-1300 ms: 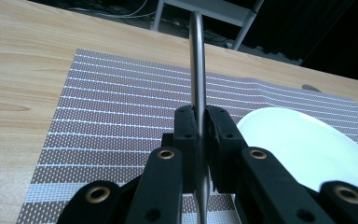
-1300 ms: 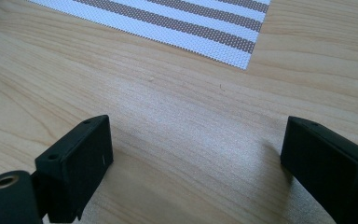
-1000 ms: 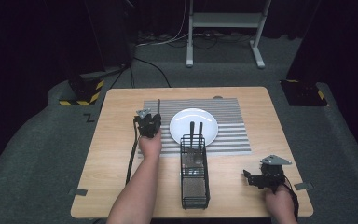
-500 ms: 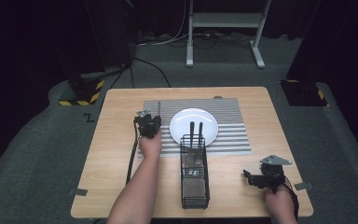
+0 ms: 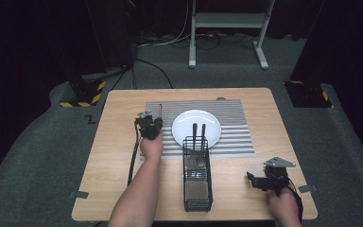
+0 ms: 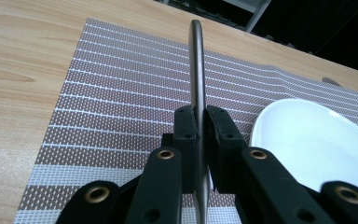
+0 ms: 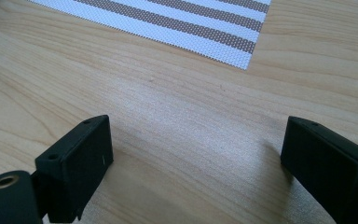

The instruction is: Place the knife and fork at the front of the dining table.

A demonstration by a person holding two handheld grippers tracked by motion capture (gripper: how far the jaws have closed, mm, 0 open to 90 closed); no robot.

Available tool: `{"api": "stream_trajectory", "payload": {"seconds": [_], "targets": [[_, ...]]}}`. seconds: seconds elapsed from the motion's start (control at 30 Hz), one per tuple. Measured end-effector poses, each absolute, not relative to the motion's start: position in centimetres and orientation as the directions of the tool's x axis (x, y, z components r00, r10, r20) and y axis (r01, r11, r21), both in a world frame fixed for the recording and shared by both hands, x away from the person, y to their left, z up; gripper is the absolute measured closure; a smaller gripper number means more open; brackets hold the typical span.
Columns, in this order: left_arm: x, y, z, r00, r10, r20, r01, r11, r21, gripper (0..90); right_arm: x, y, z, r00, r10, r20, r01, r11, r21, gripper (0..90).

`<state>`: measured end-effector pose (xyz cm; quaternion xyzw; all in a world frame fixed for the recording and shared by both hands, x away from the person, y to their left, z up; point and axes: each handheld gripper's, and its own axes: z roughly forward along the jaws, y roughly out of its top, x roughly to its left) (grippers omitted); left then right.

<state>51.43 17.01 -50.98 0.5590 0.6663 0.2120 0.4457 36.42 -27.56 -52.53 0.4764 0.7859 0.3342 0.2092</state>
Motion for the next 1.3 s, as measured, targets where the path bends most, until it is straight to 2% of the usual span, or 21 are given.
{"api": "stream_trajectory", "payload": {"seconds": [0.13, 0.27, 0.5, 0.63, 0.77, 0.83, 0.97, 1.13, 1.3], "targets": [[51.4, 17.1, -51.0, 0.008, 0.937, -0.348, 0.551, 0.286, 0.784, 81.4, 36.4, -27.6, -52.5, -0.457, 0.889, -0.011, 0.61, 0.322, 0.724, 8.9], [51.2, 17.3, -50.2, 0.017, 0.933, -0.359, 0.516, 0.3, 0.803, 76.3, 36.4, -27.5, -52.5, -0.461, 0.887, -0.01, 0.609, 0.324, 0.723, 8.9], [49.8, 17.7, -49.1, 0.043, 0.958, -0.284, 0.512, 0.223, 0.83, 72.2, 36.4, -27.5, -52.5, -0.465, 0.885, -0.013, 0.607, 0.329, 0.723, 8.9], [48.6, 17.5, -49.0, 0.068, 0.971, -0.229, 0.519, 0.161, 0.839, 60.1, 36.4, -27.5, -52.5, -0.465, 0.885, -0.012, 0.607, 0.329, 0.723, 8.9], [47.5, 16.6, -49.6, 0.113, 0.974, -0.199, 0.583, 0.097, 0.807, 48.1, 36.4, -27.5, -52.5, -0.465, 0.885, -0.012, 0.607, 0.329, 0.723, 8.9], [46.7, 16.0, -50.0, 0.132, 0.979, -0.157, 0.592, 0.049, 0.805, 43.6, 36.4, -27.5, -52.5, -0.465, 0.885, -0.012, 0.607, 0.329, 0.723, 8.9], [45.4, 15.2, -50.5, 0.154, 0.982, -0.112, 0.61, -0.005, 0.793, 42.5, 36.4, -27.5, -52.5, -0.465, 0.885, -0.012, 0.607, 0.329, 0.723, 8.9], [44.5, 14.6, -51.0, 0.163, 0.985, -0.061, 0.648, -0.06, 0.76, 48.9, 36.4, -27.6, -52.5, -0.466, 0.885, -0.012, 0.607, 0.329, 0.723, 8.9], [44.6, 15.1, -51.8, 0.149, 0.987, -0.063, 0.674, -0.054, 0.737, 53.9, 36.4, -27.5, -52.5, -0.466, 0.885, -0.01, 0.608, 0.328, 0.723, 9.1]]}}
